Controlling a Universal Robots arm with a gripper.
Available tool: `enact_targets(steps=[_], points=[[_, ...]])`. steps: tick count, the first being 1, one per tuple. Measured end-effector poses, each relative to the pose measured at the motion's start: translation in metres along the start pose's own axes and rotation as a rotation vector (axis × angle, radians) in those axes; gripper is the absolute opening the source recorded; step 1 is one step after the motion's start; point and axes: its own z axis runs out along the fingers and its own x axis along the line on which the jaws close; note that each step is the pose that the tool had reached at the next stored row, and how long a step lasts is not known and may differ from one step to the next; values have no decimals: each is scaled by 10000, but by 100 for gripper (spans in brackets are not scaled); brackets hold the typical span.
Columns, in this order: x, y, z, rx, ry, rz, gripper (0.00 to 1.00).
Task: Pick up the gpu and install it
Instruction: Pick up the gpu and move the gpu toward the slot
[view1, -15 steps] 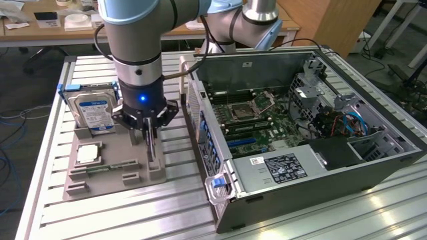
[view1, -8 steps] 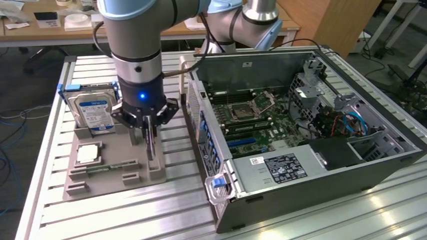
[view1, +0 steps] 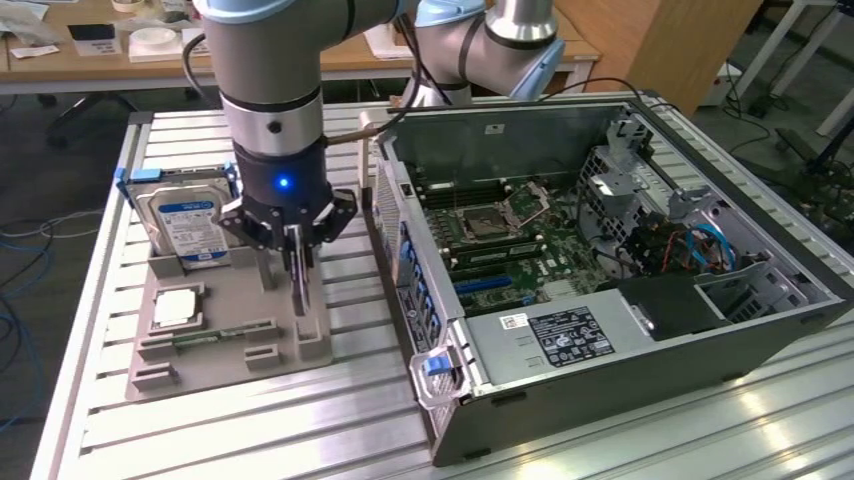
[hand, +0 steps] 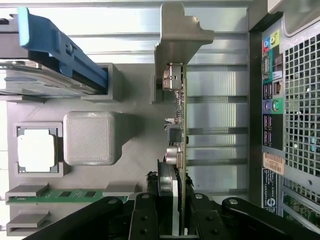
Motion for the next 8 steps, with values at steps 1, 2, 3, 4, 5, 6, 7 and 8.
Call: enact_targets(steps=[1,2,3,4,5,6,7,8], points=[[0,1,-13,0,0,1,28],[0,1,-25,0,0,0,28],[0,2,-37,0,0,0,28],[0,2,-47,0,0,1,28],[0,3,-59,-1,0,1,28],[0,3,-70,-1,0,0,28],[0,4,-83,-1,0,0,28],[0,4,-96,0,0,0,28]])
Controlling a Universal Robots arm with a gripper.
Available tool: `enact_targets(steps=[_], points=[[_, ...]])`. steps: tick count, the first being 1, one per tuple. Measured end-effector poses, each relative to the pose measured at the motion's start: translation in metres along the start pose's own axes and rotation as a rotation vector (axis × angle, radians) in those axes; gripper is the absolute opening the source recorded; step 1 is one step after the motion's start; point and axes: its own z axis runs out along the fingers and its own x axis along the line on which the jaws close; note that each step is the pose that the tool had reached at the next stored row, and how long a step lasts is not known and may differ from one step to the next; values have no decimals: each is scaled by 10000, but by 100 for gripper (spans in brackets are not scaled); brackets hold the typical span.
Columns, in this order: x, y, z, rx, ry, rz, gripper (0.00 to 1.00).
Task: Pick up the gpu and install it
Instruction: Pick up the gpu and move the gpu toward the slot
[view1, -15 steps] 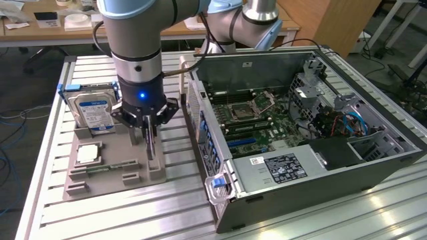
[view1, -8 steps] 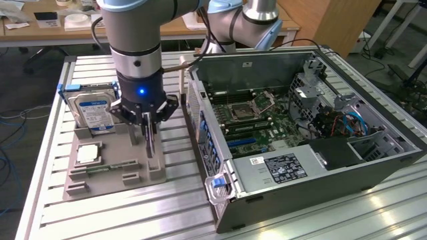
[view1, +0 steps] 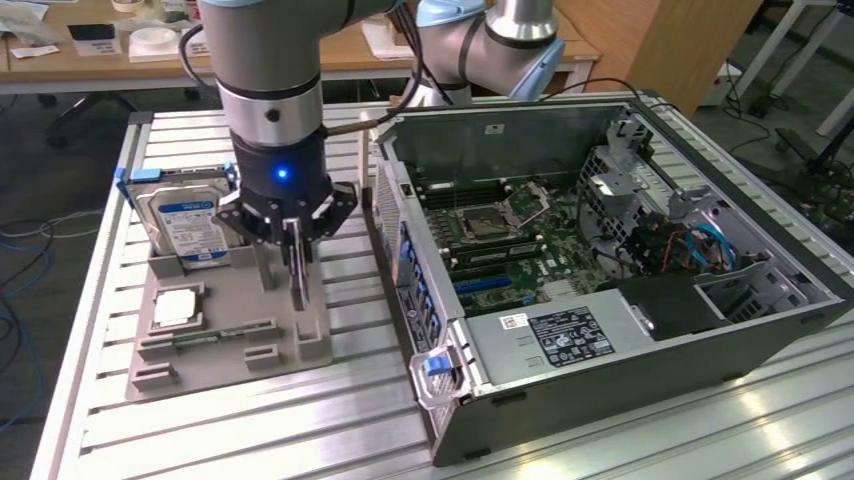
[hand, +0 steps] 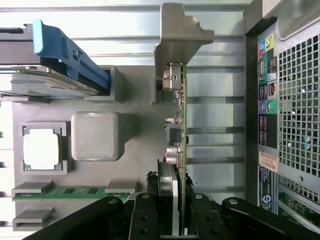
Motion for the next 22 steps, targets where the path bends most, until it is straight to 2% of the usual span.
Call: enact_targets(steps=[22], points=[[0,11,-242,-1,-1,0,28]])
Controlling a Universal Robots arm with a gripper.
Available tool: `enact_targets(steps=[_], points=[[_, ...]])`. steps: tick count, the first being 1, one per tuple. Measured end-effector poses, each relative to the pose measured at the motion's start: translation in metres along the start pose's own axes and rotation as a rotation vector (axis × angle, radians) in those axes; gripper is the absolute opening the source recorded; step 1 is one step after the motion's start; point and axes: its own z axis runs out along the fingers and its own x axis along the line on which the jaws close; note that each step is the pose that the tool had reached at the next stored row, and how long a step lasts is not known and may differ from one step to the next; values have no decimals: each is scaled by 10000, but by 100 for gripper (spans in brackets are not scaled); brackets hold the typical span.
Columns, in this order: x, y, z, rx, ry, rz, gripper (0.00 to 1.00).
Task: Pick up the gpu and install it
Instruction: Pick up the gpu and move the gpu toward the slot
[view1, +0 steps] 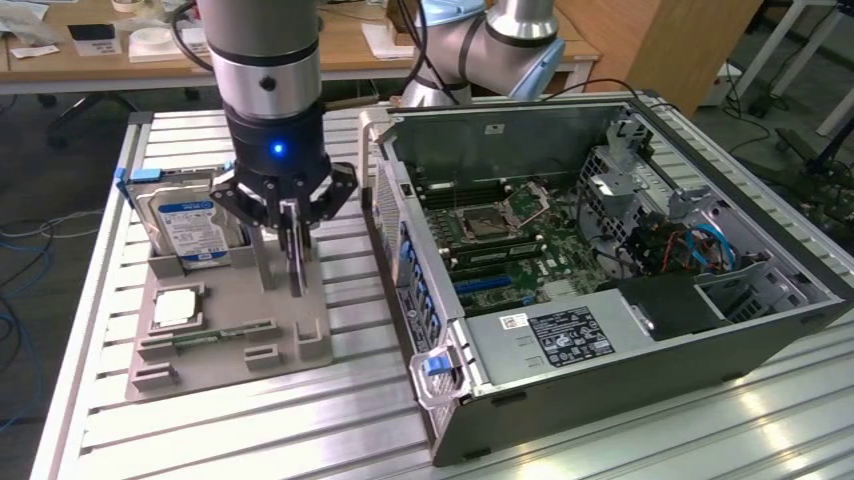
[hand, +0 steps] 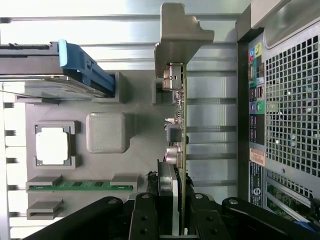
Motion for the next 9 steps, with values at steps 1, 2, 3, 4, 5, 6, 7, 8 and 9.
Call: enact_targets(steps=[1,2,3,4,5,6,7,8,9], points=[[0,0,-9,1,1,0,28],[0,1,-17,1,1,0,28],[0,1,-24,1,1,0,28],[0,1,-30,1,0,0,28],[0,1,-37,1,0,0,28],[0,2,-44,1,1,0,28],[0,2,-50,0,0,0,28],[0,2,-56,1,0,0,28],[0,3,-62,1,0,0,28]])
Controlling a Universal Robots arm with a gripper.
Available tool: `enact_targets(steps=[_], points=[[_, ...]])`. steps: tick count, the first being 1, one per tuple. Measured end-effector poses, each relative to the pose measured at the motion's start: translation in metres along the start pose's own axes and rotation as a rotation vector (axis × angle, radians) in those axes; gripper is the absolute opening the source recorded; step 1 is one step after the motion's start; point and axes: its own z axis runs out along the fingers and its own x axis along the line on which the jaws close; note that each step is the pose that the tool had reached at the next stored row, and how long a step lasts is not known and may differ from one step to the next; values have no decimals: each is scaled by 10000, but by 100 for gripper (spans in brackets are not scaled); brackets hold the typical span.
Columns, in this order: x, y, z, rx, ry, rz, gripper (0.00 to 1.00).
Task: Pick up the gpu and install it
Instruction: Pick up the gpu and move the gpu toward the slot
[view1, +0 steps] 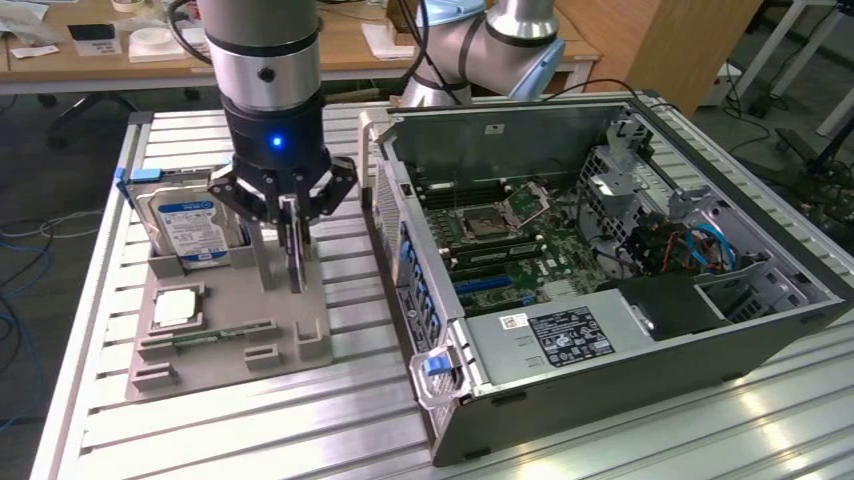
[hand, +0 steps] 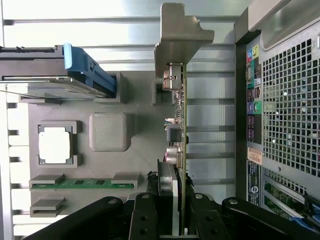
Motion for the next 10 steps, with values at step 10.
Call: enact_targets(steps=[10], points=[[0,3,-65,0,0,0,28]])
